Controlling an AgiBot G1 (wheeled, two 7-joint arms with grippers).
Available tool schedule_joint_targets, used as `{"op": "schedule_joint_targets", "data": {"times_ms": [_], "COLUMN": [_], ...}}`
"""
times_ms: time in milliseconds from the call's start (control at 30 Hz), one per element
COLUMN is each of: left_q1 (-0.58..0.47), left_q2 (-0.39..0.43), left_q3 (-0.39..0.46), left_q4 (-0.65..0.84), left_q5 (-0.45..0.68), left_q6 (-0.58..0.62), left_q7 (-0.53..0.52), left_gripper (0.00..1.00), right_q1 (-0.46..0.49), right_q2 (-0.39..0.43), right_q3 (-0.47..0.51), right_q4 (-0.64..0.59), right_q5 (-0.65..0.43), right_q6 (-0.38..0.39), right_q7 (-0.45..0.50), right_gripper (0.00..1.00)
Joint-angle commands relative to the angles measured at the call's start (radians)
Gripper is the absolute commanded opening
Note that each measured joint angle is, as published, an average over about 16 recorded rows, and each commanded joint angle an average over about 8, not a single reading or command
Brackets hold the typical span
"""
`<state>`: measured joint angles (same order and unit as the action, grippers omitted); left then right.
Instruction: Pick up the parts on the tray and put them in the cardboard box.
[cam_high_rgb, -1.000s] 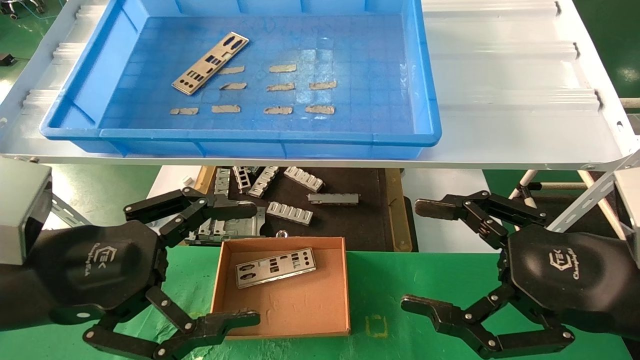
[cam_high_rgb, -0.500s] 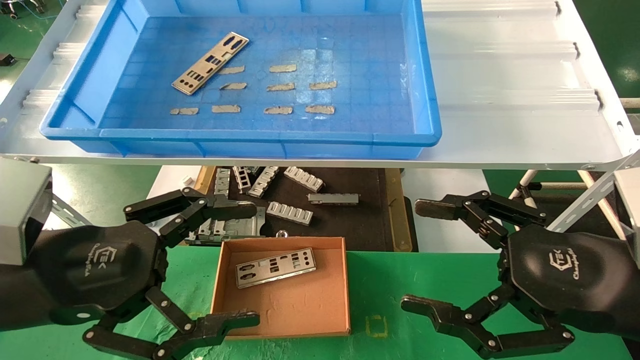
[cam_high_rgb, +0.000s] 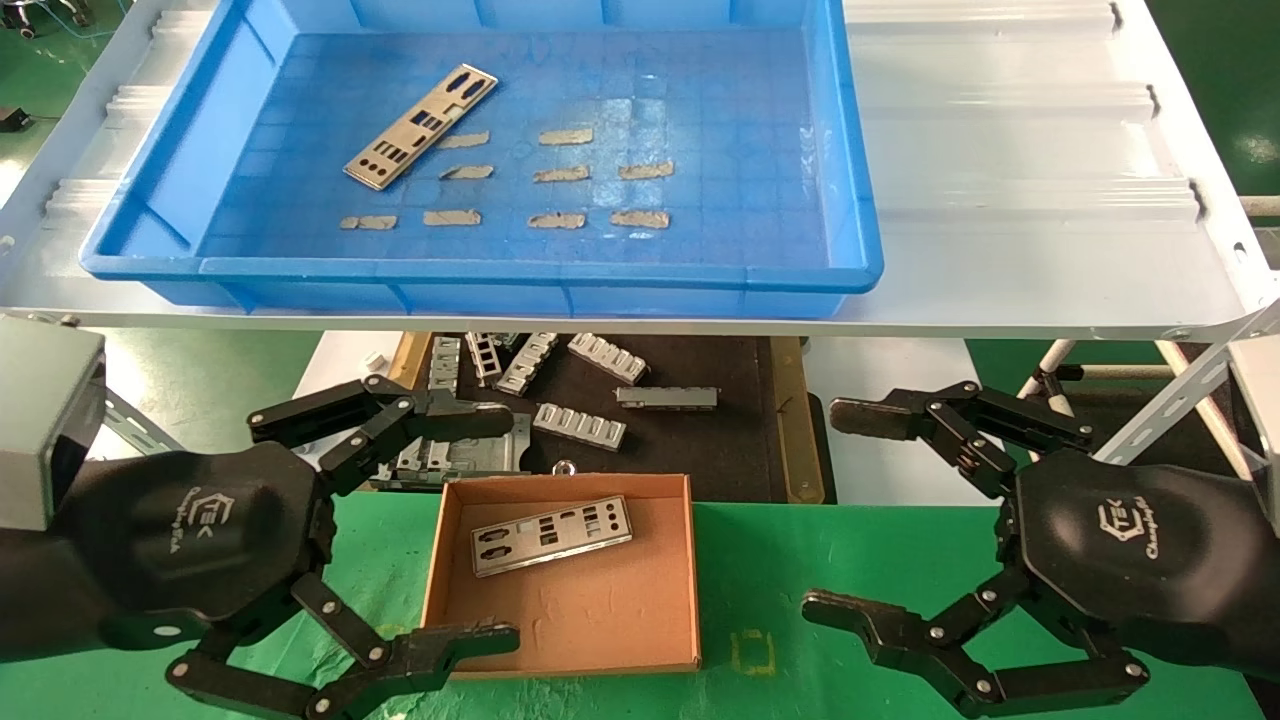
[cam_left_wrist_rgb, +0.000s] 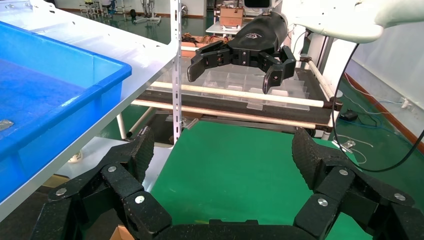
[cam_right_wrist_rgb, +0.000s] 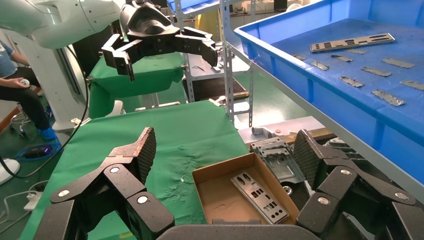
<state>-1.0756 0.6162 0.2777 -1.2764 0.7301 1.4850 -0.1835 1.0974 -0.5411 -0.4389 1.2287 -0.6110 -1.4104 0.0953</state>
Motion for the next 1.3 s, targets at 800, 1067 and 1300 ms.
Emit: {"op": "schedule_joint_targets", "data": {"times_ms": [800, 1067, 1300], "left_q1": [0.0, 0.0, 0.0], "left_q2": [0.0, 0.0, 0.0], "left_q3": [0.0, 0.0, 0.0], "left_q4": [0.0, 0.0, 0.0], "left_q5": [0.0, 0.0, 0.0], "left_q6": [0.0, 0.0, 0.0], "left_q7": [0.0, 0.0, 0.0], "left_gripper": [1.0, 1.0, 1.0], "right_q1": [0.0, 0.0, 0.0], "right_q2": [0.0, 0.0, 0.0], "right_q3": [0.0, 0.0, 0.0], "right_q4": [0.0, 0.0, 0.0], "right_q5": [0.0, 0.0, 0.0], "right_q6": [0.0, 0.0, 0.0], "right_q7": [0.0, 0.0, 0.0], "right_gripper": [1.0, 1.0, 1.0]}}
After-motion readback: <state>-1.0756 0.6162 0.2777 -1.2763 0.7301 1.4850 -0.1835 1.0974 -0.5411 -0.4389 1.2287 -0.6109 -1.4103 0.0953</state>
